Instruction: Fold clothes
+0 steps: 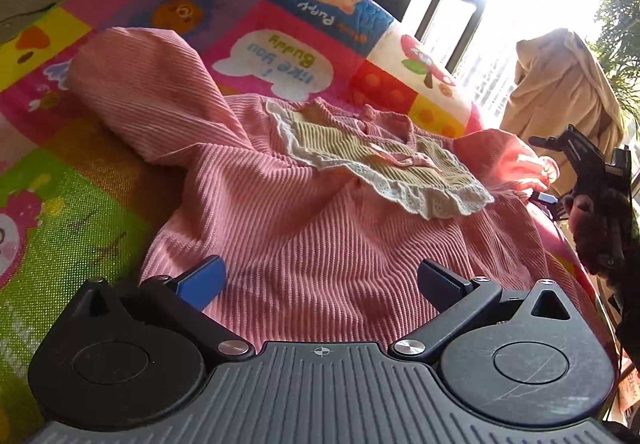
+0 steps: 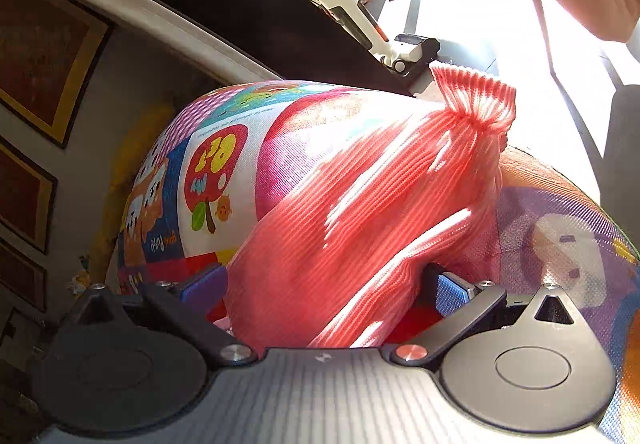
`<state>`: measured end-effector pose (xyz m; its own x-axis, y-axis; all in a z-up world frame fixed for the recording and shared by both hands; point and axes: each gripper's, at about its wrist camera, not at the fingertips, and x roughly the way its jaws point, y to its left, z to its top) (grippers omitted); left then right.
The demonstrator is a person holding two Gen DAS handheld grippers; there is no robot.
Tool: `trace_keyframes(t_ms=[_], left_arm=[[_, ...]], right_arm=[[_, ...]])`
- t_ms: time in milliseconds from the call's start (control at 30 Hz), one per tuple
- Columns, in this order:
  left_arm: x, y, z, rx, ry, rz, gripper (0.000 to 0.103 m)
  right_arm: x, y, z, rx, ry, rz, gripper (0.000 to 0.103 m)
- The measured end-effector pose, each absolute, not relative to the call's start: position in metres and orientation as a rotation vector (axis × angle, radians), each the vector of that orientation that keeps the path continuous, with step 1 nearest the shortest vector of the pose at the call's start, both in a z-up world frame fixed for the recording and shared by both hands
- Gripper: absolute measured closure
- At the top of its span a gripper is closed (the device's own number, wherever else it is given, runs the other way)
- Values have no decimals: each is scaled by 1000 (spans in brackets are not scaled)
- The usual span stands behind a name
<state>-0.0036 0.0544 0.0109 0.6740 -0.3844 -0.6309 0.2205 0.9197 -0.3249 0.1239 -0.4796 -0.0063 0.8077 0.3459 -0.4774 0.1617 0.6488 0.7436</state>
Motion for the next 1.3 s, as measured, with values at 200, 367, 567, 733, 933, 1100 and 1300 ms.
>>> trace_keyframes(t_ms=[200, 367, 567, 733, 933, 1100, 1300], left_arm=[[-5, 52, 11, -222, 751, -339, 0], [-9, 45, 10, -152, 738, -334, 0], [-13, 50, 10, -164, 730, -348, 0], [-14, 49, 10, -145, 730, -354, 0], [-14, 45, 10, -122, 730, -343, 0], [-9, 41, 13, -103, 752, -330, 0], [5, 30, 32, -76, 749, -343, 0]], right_arm=[[133, -392, 50, 690, 468, 398, 0], [132, -243, 77, 193, 675, 648, 0], [103, -170, 54, -185, 764, 721, 0], [74, -198, 70, -212, 716, 726, 0], [73, -276, 66, 112, 723, 522, 0], [109, -314, 59, 445, 661, 347, 0], [159, -255, 72, 602, 702, 625, 0]])
